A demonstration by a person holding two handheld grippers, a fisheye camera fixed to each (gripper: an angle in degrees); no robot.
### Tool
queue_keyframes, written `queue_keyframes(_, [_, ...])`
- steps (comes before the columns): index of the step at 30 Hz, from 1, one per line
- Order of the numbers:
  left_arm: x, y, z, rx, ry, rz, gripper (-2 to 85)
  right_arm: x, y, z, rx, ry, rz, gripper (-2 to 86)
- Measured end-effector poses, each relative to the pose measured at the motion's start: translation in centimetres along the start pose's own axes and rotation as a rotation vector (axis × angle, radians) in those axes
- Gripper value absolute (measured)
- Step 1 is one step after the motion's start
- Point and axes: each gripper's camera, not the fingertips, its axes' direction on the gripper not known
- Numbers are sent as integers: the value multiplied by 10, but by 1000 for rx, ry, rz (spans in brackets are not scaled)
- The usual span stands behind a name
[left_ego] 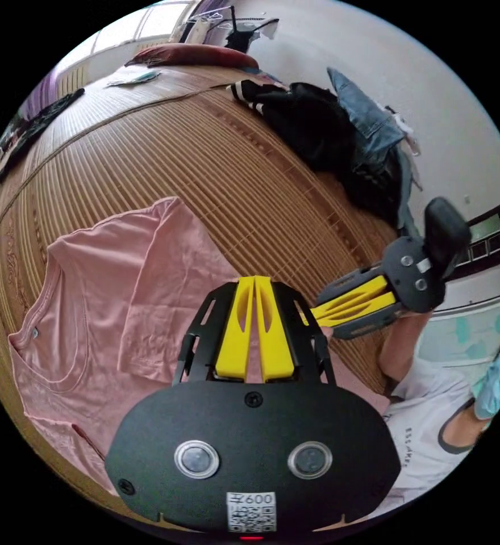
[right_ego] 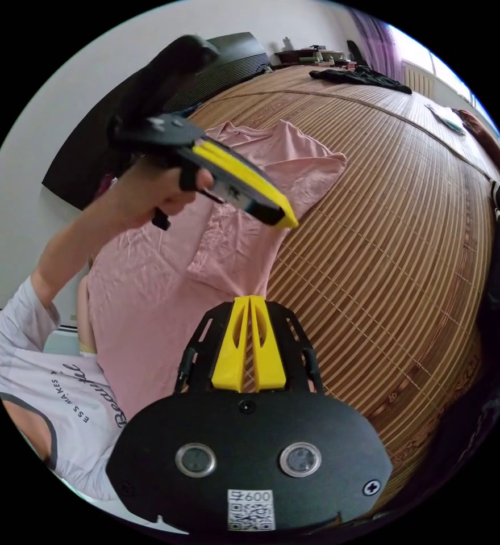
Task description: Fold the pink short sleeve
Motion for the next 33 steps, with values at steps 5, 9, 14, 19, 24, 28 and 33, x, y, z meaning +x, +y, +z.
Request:
queue_keyframes(5, [58, 83, -12, 147, -174, 95, 13, -6, 36, 18, 0, -12, 0, -9])
queue_keyframes(9, [97, 186, -75, 336, -237, 109, 35, -10, 62, 29, 0, -21, -2, -9])
queue_keyframes(14, [182, 460, -162, 579, -566, 87, 41, -43, 103, 39, -28, 103, -128, -9])
queue_keyframes(19, [308, 768, -218, 1009, -1061, -139, 14, -113, 198, -57, 468, 126, -387, -9])
queue_keyframes(24, [373, 956, -241, 902, -1108, -440, 7, -162, 322, -124, 1147, 165, -366, -8])
queue_keyframes(28, [383, 1028, -228, 838, -1103, -437, 3, -205, 385, -107, 1251, 240, -260, -8])
queue_keyframes(33, [392, 1073, -214, 990, -965, -324, 5, -263, 455, -41, 1180, 532, -179, -6])
